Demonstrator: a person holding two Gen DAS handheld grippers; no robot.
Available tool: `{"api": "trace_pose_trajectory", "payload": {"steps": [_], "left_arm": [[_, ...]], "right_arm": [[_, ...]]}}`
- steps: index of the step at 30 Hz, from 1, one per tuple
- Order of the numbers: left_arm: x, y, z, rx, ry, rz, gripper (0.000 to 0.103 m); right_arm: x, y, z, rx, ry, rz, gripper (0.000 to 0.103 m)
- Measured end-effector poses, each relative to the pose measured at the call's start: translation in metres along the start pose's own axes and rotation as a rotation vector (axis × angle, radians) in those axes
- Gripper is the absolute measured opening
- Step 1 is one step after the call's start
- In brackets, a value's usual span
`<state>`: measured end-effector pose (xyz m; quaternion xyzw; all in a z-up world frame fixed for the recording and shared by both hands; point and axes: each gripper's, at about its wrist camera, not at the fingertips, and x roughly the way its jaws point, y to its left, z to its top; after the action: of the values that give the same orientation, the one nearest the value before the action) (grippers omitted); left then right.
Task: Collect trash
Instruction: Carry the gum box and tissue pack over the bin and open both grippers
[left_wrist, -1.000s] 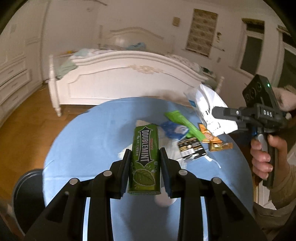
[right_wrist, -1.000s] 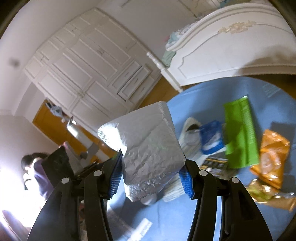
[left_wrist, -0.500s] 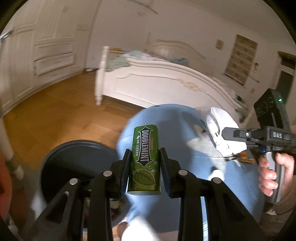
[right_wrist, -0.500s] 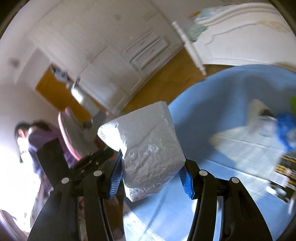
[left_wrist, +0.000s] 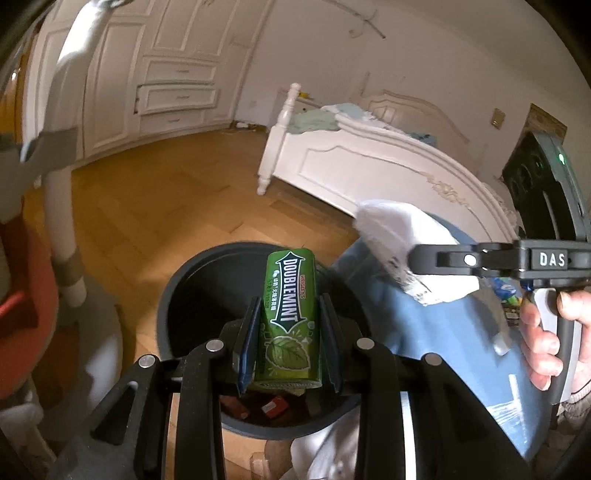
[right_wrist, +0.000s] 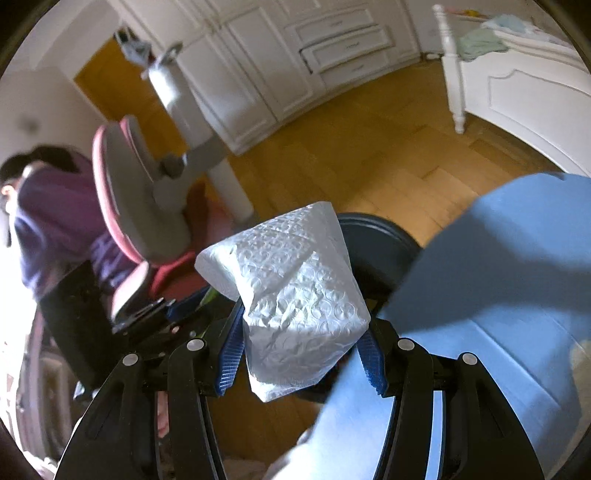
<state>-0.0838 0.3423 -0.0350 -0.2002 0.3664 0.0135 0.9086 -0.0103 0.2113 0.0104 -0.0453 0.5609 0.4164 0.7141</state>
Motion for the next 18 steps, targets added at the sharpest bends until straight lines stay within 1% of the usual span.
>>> {"api": "trace_pose_trajectory", "payload": {"steps": [2, 4, 10, 14, 18], "left_arm": [[0.005, 0.012, -0.005, -0.019, 0.015, 0.006, 0.031], [0.013, 0.02, -0.008, -0.039, 0.03, 0.012, 0.031], [0.035, 0.037, -0.018, -0.075, 0.075, 0.018, 0.031], [0.046, 0.041, -0.024, -0.082, 0.092, 0.01, 0.031], [0.053, 0.043, -0.025, -0.089, 0.101, 0.004, 0.031]], "right_arm": [[0.02, 0.005, 0.006, -0.016, 0.032, -0.029, 0.055], [0.042, 0.011, 0.012, -0.038, 0.068, -0.08, 0.055], [0.083, 0.016, 0.014, -0.119, 0.149, -0.207, 0.055], [0.1, 0.017, 0.013, -0.134, 0.178, -0.232, 0.055], [0.107, 0.019, 0.014, -0.156, 0.18, -0.246, 0.056]]}}
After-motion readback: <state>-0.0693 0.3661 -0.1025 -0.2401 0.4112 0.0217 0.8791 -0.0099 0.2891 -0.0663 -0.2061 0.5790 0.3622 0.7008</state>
